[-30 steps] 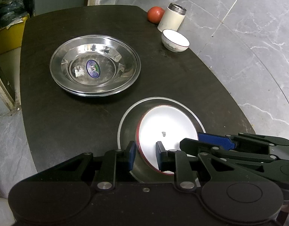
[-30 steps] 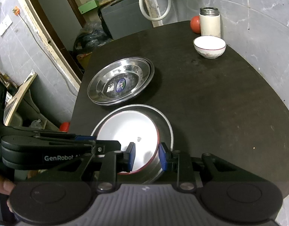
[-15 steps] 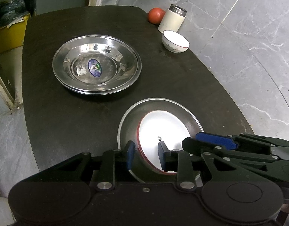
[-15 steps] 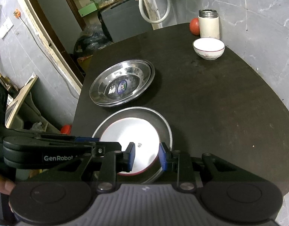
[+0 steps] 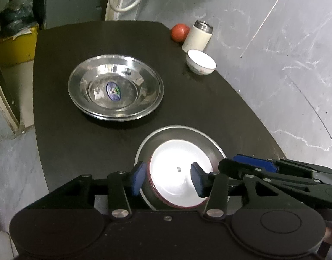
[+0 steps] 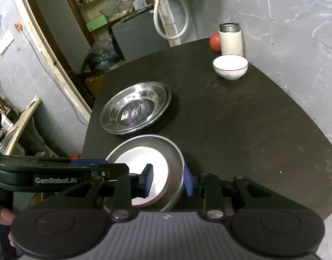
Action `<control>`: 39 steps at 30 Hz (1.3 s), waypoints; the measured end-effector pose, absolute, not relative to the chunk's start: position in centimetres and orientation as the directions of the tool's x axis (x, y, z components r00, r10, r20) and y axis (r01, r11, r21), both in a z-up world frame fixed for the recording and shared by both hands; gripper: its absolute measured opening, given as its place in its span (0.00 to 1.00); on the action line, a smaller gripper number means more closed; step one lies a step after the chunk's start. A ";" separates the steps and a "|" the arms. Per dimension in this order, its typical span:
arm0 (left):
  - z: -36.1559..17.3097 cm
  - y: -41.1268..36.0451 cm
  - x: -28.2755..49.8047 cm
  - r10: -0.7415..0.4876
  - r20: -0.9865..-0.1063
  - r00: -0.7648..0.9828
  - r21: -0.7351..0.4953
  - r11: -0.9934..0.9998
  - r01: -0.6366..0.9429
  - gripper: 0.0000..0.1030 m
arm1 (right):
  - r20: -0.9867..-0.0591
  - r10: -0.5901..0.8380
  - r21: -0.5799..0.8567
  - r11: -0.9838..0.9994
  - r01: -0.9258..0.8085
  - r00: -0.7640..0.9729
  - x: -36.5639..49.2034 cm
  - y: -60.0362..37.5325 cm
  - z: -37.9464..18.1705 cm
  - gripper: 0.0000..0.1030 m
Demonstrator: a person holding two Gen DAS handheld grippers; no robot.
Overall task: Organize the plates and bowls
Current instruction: 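Lower the white bowl into the steel bowl and open both grippers, then move both grippers to the remaining white bowl by the thermos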
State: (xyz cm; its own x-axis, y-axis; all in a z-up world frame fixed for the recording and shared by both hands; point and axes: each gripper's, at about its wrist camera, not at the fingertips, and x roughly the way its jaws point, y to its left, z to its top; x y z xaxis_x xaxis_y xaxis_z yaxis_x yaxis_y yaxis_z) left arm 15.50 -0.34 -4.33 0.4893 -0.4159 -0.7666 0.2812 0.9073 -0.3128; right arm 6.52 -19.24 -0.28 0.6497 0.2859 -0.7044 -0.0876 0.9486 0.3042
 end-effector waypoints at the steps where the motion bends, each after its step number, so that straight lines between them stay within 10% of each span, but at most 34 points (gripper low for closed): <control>1: -4.2 -0.4 15.4 -0.415 -0.763 0.495 -0.310 0.908 0.283 0.50 | -0.703 0.284 0.306 0.948 -0.083 0.652 6.5 -19.4 -0.3 0.34; 21: -3.0 -1.4 16.7 -0.309 -0.708 0.635 -0.236 0.951 0.199 0.98 | -0.673 0.276 0.364 0.931 -0.017 0.687 8.4 -23.5 -1.1 0.95; 39: -4.0 -7.2 25.4 -0.199 -0.746 0.636 -0.168 0.980 0.111 0.99 | -0.686 0.208 0.277 0.961 -0.014 0.697 12.9 -29.8 -3.3 1.00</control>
